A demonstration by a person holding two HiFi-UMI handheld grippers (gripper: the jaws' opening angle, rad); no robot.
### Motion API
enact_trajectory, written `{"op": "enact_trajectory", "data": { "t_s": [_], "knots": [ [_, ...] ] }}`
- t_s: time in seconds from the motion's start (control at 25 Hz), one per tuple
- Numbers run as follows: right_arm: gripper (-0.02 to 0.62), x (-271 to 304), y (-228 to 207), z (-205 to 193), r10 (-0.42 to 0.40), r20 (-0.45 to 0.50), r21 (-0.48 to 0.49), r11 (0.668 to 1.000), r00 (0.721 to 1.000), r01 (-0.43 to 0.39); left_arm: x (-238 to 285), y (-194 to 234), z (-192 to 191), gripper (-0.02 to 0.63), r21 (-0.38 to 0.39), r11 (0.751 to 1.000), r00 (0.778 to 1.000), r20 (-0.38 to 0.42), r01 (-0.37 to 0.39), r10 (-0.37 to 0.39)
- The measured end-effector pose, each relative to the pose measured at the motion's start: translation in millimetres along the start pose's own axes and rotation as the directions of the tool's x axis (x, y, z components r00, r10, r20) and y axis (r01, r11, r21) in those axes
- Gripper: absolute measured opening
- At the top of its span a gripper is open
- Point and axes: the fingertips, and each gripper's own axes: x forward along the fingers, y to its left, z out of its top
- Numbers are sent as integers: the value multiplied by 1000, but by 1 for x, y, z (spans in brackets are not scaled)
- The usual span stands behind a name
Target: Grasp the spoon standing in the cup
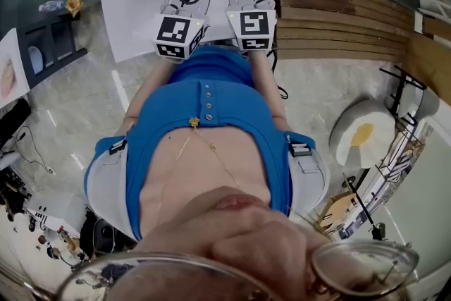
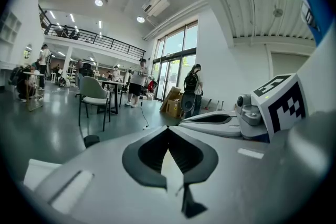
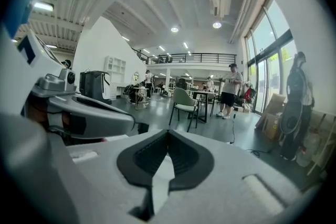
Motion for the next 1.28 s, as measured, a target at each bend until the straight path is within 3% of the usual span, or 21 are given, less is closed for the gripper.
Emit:
{"op": "enact_trajectory", "data": {
  "t_s": [1.28],
  "knots": [
    [2,53,-21,-45,37,-145,-79,996,989,-49,-22,30,-5,0,-39,991,992,5,-124,125]
  ]
}}
